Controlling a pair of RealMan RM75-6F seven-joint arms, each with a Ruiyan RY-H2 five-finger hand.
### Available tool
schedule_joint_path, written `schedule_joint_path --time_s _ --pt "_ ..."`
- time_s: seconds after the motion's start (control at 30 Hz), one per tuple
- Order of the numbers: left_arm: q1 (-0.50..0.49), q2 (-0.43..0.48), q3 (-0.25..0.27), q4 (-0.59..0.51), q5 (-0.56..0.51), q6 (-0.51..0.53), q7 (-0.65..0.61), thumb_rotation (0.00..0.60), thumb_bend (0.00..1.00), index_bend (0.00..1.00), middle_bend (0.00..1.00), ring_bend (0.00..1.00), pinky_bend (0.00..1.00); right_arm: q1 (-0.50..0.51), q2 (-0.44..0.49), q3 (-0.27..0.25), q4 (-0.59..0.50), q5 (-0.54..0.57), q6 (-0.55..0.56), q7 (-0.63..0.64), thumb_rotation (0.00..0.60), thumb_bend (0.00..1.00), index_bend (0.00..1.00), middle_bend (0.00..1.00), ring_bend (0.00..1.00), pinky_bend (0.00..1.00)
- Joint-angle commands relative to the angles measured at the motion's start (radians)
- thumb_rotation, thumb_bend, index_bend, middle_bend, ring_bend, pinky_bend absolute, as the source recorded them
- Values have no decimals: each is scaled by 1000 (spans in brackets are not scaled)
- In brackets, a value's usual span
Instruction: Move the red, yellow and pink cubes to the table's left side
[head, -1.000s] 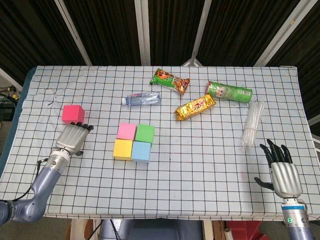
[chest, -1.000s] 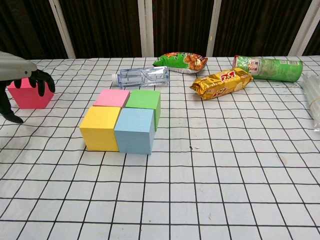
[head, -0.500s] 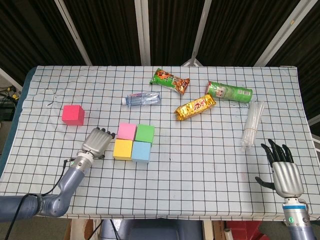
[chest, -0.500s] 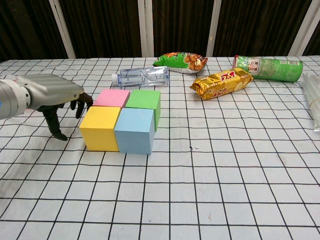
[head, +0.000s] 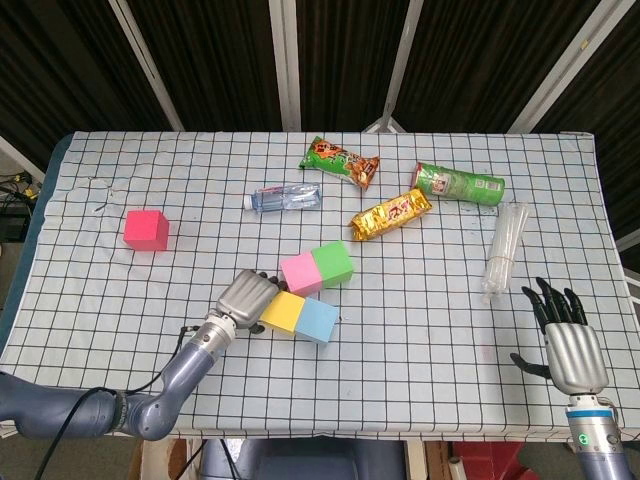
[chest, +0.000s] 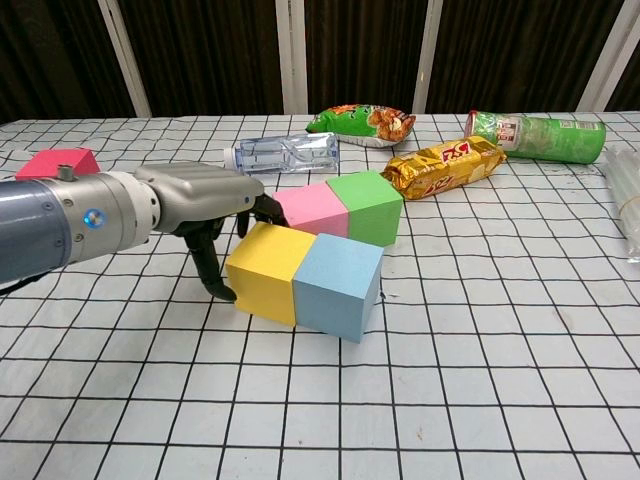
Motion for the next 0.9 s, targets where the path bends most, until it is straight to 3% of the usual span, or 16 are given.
schedule_joint_path --time_s 0.03,0.2,0.47,0.6,0.67,0.8,0.9 --pt "-14 -31 -2 33 21 29 24 600 167 263 164 154 262 -2 2 1 0 -1 4 5 600 59 124 27 100 0" --pt "-14 -29 19 32 9 21 32 600 106 231 73 48 166 -1 4 -2 -1 -7 3 10 600 58 124 27 100 0" --pt "-28 3 31 13 -15 -23 28 600 85 220 85 65 187 5 2 -8 -6 -13 -8 2 600 59 124 27 106 0" --pt "-27 -7 29 23 27 -17 2 600 106 265 230 211 328 5 0 -6 -7 -8 -10 1 600 59 124 27 107 0" --pt "-20 -19 28 35 67 -1 -18 600 180 328 344 283 379 6 0 -6 -6 -8 -11 1 600 59 124 27 107 0" --pt "-9 -40 40 74 169 37 -35 600 321 460 510 376 415 6 3 -7 -5 -10 -11 8 600 59 124 27 107 0" --pt "-7 -48 48 91 192 50 -23 600 357 550 596 420 427 6 5 -8 -6 -10 -13 14 600 59 124 27 109 0"
